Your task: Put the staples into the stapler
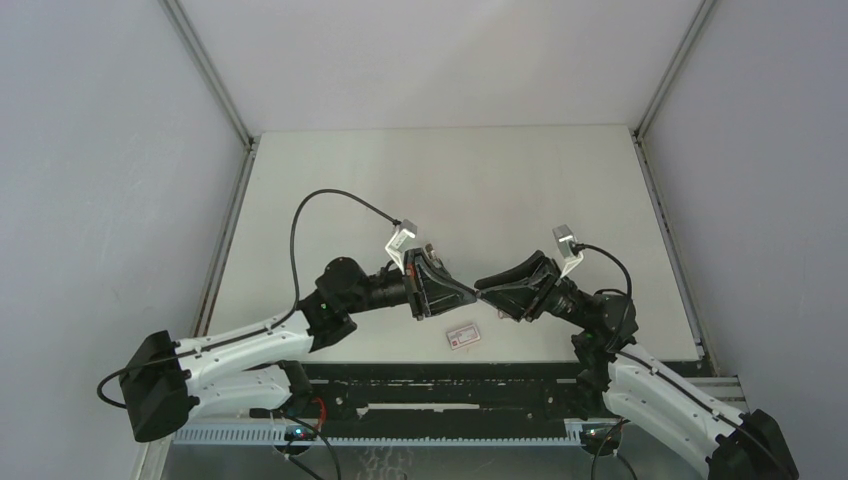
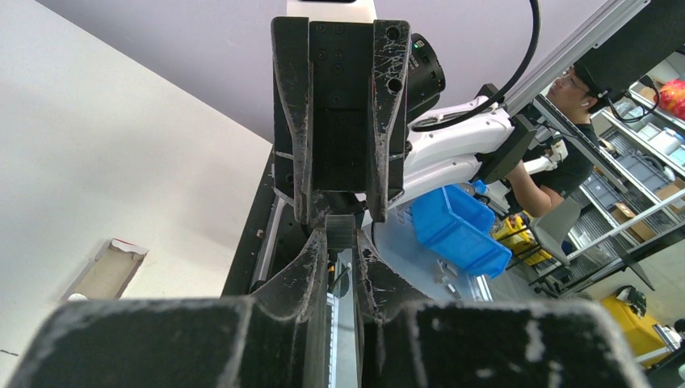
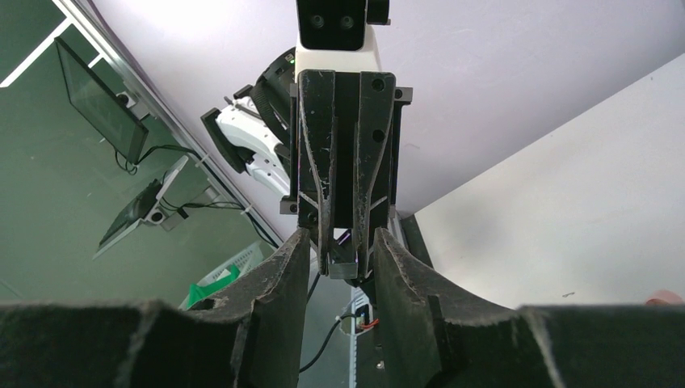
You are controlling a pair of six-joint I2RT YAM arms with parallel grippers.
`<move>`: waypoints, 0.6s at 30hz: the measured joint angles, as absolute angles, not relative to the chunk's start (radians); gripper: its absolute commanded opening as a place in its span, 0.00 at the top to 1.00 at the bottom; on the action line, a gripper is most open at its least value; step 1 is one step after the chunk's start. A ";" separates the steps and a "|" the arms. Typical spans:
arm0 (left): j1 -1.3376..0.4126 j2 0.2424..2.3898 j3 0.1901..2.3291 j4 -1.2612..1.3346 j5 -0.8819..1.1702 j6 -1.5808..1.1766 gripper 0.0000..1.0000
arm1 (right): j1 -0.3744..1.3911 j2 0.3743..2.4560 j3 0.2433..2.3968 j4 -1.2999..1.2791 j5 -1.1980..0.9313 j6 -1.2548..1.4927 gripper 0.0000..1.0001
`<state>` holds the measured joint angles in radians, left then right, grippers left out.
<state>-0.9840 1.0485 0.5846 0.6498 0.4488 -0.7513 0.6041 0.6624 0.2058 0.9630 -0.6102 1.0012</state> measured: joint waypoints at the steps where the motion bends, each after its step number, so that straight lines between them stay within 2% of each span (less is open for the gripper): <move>1: -0.984 1.048 0.585 0.650 0.448 -0.751 0.84 | 0.606 0.662 0.206 0.963 -0.611 1.001 0.66; 6: -0.984 1.044 0.585 0.657 0.448 -0.752 0.85 | 0.615 0.664 0.206 0.963 -0.610 1.000 0.66; 18: -0.984 1.036 0.585 0.672 0.448 -0.760 0.85 | 0.630 0.657 0.206 0.962 -0.609 0.983 0.73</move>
<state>-0.9840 1.0355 0.5846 0.6716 0.4484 -0.7601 0.6296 0.6575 0.2058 0.9623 -0.6094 0.9829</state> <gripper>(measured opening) 0.156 0.282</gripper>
